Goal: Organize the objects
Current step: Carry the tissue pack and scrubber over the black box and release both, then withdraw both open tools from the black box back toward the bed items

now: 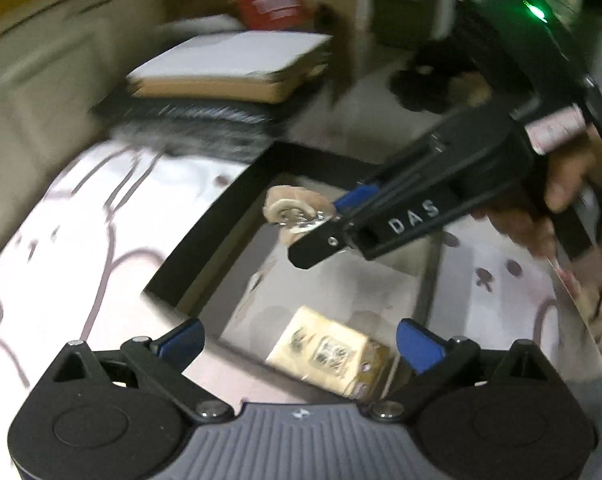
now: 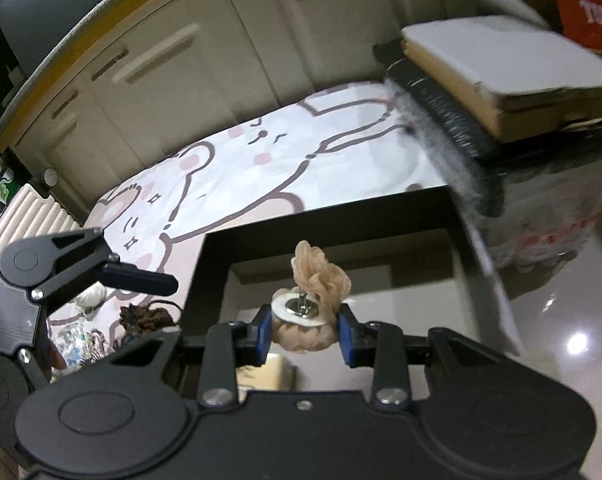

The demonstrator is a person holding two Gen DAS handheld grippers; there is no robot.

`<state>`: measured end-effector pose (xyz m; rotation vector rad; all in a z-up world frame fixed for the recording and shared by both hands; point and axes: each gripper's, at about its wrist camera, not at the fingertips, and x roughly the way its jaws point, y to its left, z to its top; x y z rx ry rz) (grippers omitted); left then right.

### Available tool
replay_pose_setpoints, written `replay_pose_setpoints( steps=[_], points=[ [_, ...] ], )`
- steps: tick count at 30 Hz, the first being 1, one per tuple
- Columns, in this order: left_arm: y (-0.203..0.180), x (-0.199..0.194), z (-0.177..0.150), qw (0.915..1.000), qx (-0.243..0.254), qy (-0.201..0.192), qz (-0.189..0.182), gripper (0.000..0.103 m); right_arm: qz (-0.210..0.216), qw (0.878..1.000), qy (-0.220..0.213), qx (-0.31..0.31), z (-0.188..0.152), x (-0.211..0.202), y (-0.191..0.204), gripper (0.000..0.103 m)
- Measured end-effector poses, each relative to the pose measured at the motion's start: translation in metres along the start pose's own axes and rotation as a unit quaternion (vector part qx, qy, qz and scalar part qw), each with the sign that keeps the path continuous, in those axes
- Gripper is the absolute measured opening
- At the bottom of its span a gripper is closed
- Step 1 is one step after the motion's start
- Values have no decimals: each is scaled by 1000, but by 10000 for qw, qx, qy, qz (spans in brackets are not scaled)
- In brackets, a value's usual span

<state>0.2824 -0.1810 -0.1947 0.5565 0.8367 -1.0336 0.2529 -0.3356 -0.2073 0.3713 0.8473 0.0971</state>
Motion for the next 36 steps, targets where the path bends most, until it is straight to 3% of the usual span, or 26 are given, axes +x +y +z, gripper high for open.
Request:
replay_pose_setpoints(
  steps=[4, 8, 12, 14, 17, 20, 25, 28, 36],
  points=[
    [17, -1, -10, 9981, -587, 80, 142, 101, 105, 9999, 96, -91, 10, 20, 12, 35],
    [32, -1, -21, 9930, -1179, 122, 10, 101, 294, 9995, 53, -93, 14, 36, 23, 38],
    [37, 1, -29, 9889, -1481, 112, -59, 101, 429, 9985, 6, 330, 16, 36, 18, 67],
    [37, 3, -31, 9877, -1557, 108, -72, 101, 311, 9989, -96, 324, 16, 30, 14, 67],
    [36, 4, -32, 9865, -1633, 95, -95, 101, 246, 9986, -100, 468, 17, 24, 6, 62],
    [34, 5, -32, 9860, -1663, 107, -63, 101, 173, 9982, 3, 571, 15, 20, -2, 47],
    [33, 5, -31, 9843, -1754, 170, -52, 101, -267, 9977, 562, 257, 7, 16, -3, 21],
    [33, 2, -30, 9835, -1797, 167, -77, 99, -354, 9959, 822, 114, -2, 15, -4, 11],
    [28, -2, -28, 9828, -1832, 155, -162, 94, -117, 9921, 1245, -98, -23, 32, 12, 6]
  ],
)
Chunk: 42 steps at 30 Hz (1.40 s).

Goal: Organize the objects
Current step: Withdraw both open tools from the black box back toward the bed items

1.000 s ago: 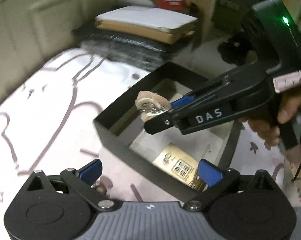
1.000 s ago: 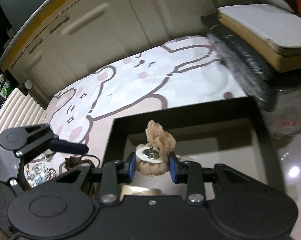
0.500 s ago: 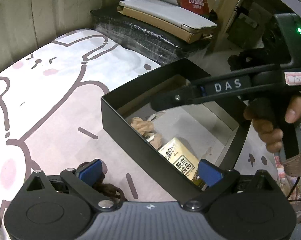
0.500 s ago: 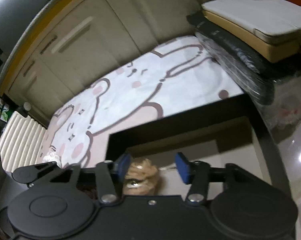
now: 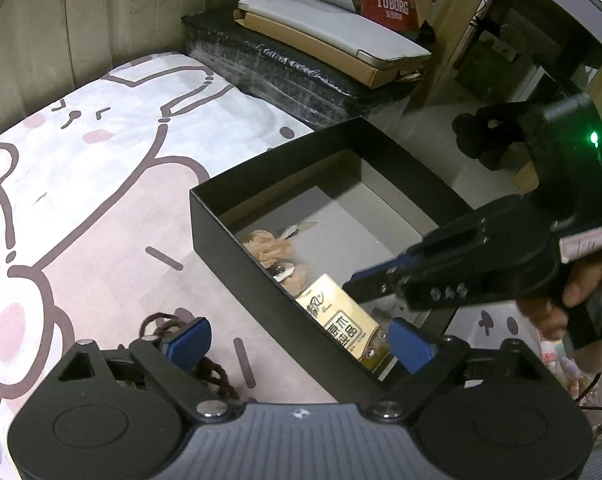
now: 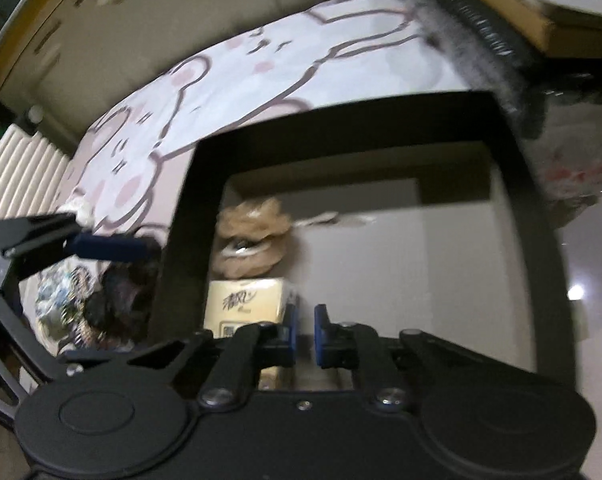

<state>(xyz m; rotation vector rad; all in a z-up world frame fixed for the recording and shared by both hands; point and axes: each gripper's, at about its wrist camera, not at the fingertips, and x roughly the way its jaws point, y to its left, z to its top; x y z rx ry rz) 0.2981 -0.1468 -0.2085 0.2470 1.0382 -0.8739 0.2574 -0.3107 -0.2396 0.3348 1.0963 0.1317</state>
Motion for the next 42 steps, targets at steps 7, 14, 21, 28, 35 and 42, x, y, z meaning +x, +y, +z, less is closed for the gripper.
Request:
replay_pose_setpoints(
  steps=[7, 14, 21, 28, 35, 42],
  points=[
    [2, -9, 1, 9998, -117, -84, 115, 94, -163, 9995, -283, 2, -1, -20, -3, 8],
    [-7, -29, 2, 9984, -269, -422, 275, 83, -667, 9927, -980, -212, 0, -63, 2, 40],
    [-19, -47, 0, 9963, -310, -665, 439, 83, -1209, 9811, -1424, -501, -13, -99, 8, 84],
    [-28, -59, -10, 9936, -448, -827, 631, 86, -1375, 9751, -1683, -445, -29, -124, 10, 103],
    [-40, -78, -20, 9876, -633, -1213, 771, 99, -1444, 9714, -1846, -379, -44, -141, 14, 103],
    [-54, -85, -29, 9849, -702, -1373, 792, 103, -1497, 9692, -1928, -332, -53, -152, 17, 103]
  ],
)
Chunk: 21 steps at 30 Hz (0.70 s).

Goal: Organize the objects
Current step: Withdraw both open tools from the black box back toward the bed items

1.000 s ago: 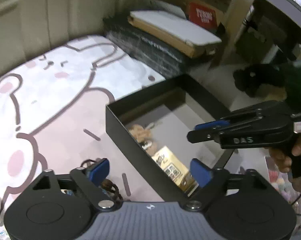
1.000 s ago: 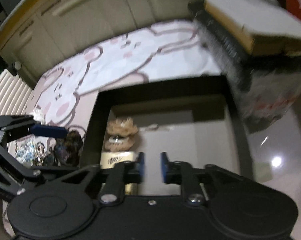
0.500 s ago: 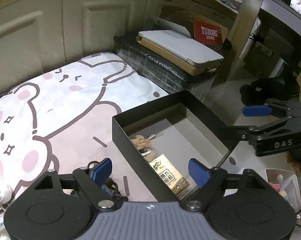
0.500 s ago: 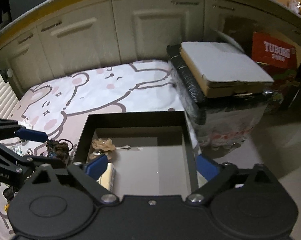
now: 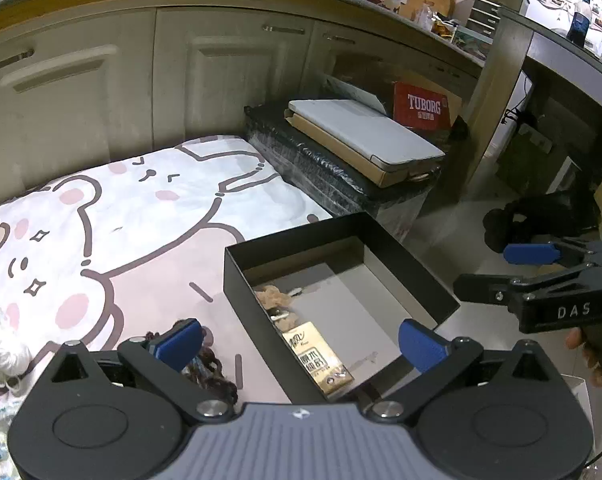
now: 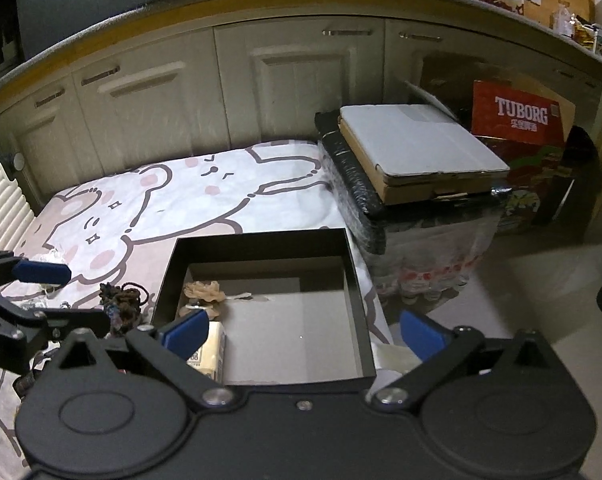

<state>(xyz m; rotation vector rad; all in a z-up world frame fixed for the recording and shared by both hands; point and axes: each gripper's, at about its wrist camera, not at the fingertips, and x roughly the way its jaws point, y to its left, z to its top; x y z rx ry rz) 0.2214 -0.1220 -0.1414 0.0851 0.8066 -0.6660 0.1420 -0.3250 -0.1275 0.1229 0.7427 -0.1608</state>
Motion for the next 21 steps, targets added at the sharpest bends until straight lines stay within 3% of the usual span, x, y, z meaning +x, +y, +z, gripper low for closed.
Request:
replay_pose_setpoints(
  steps=[13, 21],
  points=[
    [18, -17, -1, 9988, -190, -208, 388, 103, -68, 9999, -77, 98, -2, -3, 4, 103],
    [46, -40, -3, 9964, -297, -328, 728, 103, 163, 9998, -99, -46, 4, 5, 27, 103]
  ],
)
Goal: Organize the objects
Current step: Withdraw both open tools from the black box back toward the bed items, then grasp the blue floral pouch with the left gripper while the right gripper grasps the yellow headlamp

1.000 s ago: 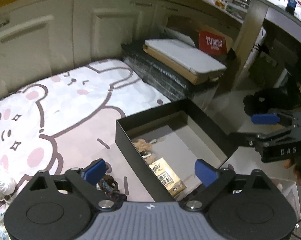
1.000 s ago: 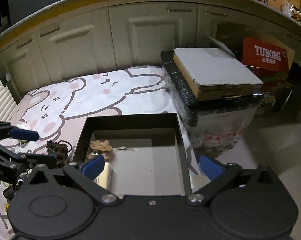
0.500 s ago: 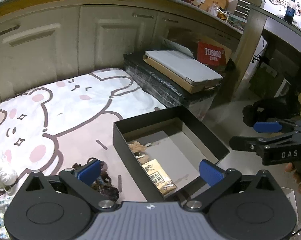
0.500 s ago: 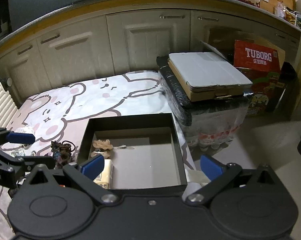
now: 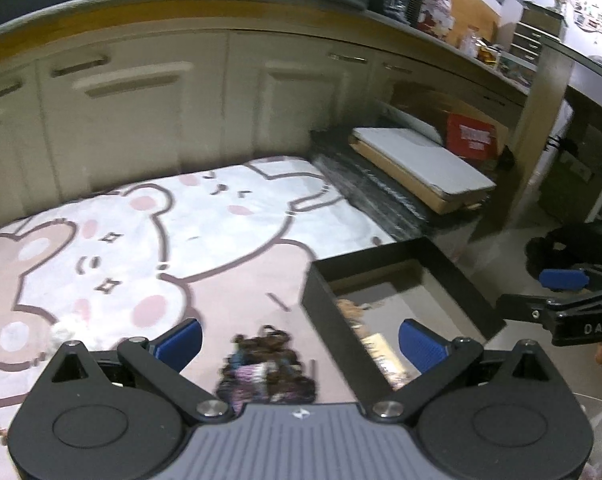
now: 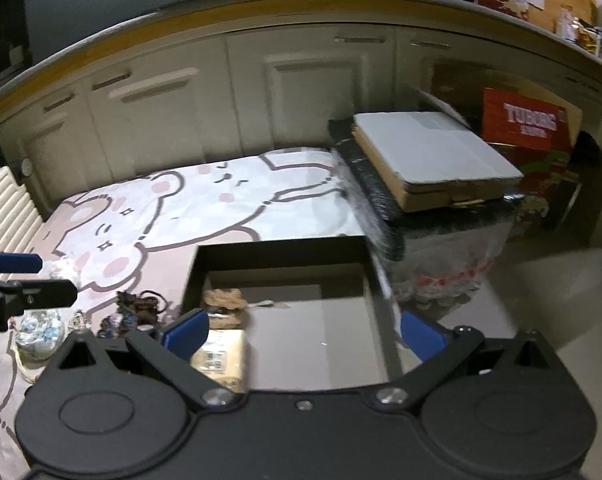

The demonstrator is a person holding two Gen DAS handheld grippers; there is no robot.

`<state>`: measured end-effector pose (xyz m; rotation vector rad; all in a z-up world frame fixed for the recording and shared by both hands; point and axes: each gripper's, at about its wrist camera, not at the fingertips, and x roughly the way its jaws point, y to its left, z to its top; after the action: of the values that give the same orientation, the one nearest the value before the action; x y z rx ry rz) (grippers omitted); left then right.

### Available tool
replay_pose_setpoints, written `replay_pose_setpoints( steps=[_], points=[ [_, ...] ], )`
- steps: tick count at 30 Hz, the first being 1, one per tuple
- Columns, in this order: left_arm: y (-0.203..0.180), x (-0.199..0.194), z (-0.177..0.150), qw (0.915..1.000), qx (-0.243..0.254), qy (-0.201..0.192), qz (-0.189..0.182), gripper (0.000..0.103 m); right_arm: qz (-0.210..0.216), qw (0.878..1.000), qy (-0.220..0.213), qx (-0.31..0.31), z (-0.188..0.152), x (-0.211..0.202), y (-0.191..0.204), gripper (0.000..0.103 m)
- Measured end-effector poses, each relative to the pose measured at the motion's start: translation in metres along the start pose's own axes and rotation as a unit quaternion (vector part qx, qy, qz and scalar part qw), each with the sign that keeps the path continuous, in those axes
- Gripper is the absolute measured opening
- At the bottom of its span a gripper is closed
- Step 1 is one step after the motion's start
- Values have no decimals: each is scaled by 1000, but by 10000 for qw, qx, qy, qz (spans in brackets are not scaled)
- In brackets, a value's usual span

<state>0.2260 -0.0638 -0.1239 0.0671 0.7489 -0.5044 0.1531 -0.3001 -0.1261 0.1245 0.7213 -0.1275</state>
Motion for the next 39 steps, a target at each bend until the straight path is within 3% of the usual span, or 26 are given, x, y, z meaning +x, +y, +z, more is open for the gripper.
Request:
replay_pose_setpoints(
  steps=[18, 26, 32, 39],
  points=[
    [103, -41, -37, 9907, -668, 71, 1181, 103, 642, 9953, 289, -669, -1, 30, 76, 103],
    [148, -51, -51, 9820, -1210, 53, 1449, 103, 1107, 9888, 427, -907, -2, 35, 110, 103],
    [163, -43, -59, 9789, -1431, 116, 1453, 102, 1645, 9779, 636, -1122, -7, 36, 134, 103],
    [188, -22, -79, 9727, -1788, 356, 1434, 92, 2340, 9520, 1153, -1602, -33, 44, 171, 82]
  ],
)
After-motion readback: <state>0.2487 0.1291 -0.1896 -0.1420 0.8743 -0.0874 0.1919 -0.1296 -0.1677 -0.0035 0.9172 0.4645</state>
